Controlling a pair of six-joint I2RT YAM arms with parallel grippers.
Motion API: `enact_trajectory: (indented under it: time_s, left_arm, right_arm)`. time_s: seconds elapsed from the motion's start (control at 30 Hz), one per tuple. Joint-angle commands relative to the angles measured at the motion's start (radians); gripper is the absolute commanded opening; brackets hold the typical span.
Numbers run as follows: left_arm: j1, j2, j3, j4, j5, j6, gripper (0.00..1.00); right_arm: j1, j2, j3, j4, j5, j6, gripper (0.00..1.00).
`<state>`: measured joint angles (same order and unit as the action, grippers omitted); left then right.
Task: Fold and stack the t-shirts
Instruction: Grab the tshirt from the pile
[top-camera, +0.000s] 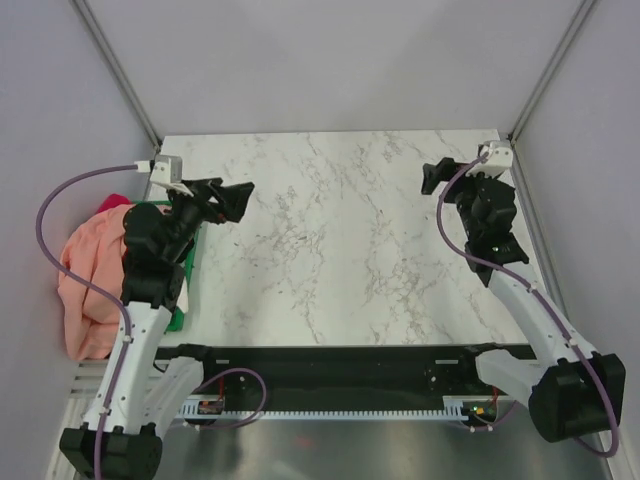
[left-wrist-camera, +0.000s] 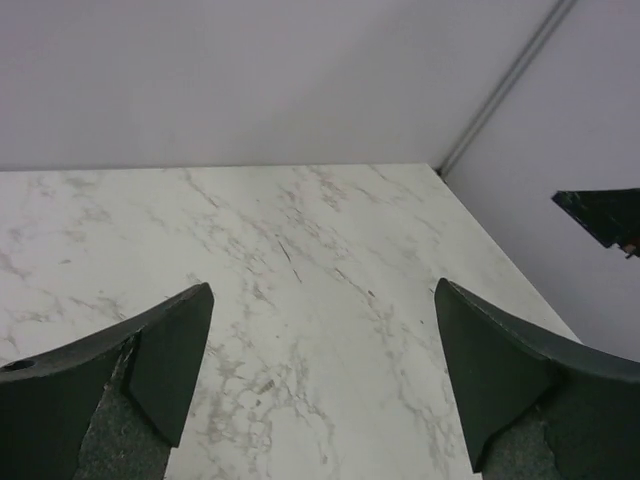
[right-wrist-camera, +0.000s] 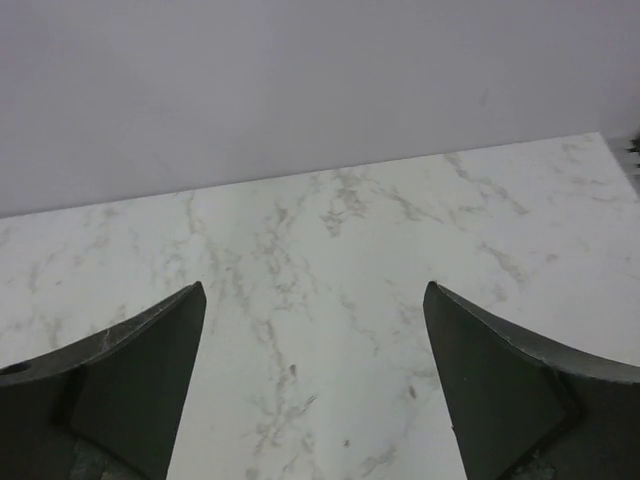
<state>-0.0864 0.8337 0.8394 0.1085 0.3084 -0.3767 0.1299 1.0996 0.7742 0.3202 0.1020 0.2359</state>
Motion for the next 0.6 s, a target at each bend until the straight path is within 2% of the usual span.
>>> enact_trajectory:
  time_s: [0.0, 0.03, 0.1, 0.17, 0.23, 0.33, 0.37, 0.4, 0.43, 0.47, 0.5, 0.53, 0.57]
  left_arm:
    - [-0.001, -0.028, 0.021, -0.275, 0.204, -0.073, 1.00]
    - [-0.001, -0.039, 0.038, -0.308, 0.122, -0.079, 1.00]
    - [0.000, -0.035, 0.113, -0.456, 0.052, -0.106, 1.00]
    - [0.001, -0.015, 0.163, -0.545, 0.040, -0.122, 1.00]
    - [0.001, -0.004, 0.161, -0.555, 0.084, -0.172, 1.00]
    - [0.001, -0.033, 0.095, -0.561, 0.049, -0.341, 1.00]
    - [0.002, -0.045, 0.014, -0.558, 0.051, -0.458, 1.00]
    - [0.005, -0.057, -0.034, -0.414, 0.085, -0.458, 0.99]
    - [0.011, -0.042, -0.066, -0.367, 0.172, -0.450, 0.94]
    - [0.010, -0.018, -0.019, -0.392, 0.169, -0.406, 0.96]
    - [0.001, 0.017, 0.034, -0.459, 0.112, -0.374, 1.00]
    - [-0.024, 0.081, 0.094, -0.656, -0.092, -0.343, 1.00]
    - [-0.033, 0.129, 0.209, -0.746, -0.194, -0.288, 0.99]
  right_arm:
    - [0.129, -0.046, 0.042, -0.277, -0.025, 0.065, 0.98]
    - [0.151, -0.082, 0.045, -0.289, -0.013, 0.063, 0.98]
    - [0.180, -0.121, 0.042, -0.302, -0.027, 0.094, 0.98]
    - [0.189, -0.171, 0.042, -0.317, -0.050, 0.118, 0.98]
    - [0.197, -0.210, 0.043, -0.319, -0.058, 0.137, 0.98]
    - [0.201, -0.234, 0.048, -0.319, -0.090, 0.149, 0.98]
    - [0.203, -0.237, 0.053, -0.317, -0.100, 0.163, 0.98]
    - [0.203, -0.234, 0.050, -0.314, -0.146, 0.240, 0.98]
    - [0.201, -0.227, 0.042, -0.313, -0.115, 0.375, 0.98]
    - [0.198, -0.224, 0.042, -0.433, -0.051, 0.516, 0.98]
    - [0.182, -0.216, 0.045, -0.513, -0.042, 0.625, 0.98]
    - [0.175, -0.202, 0.039, -0.558, -0.098, 0.679, 0.98]
    - [0.172, -0.192, 0.018, -0.505, -0.163, 0.668, 0.98]
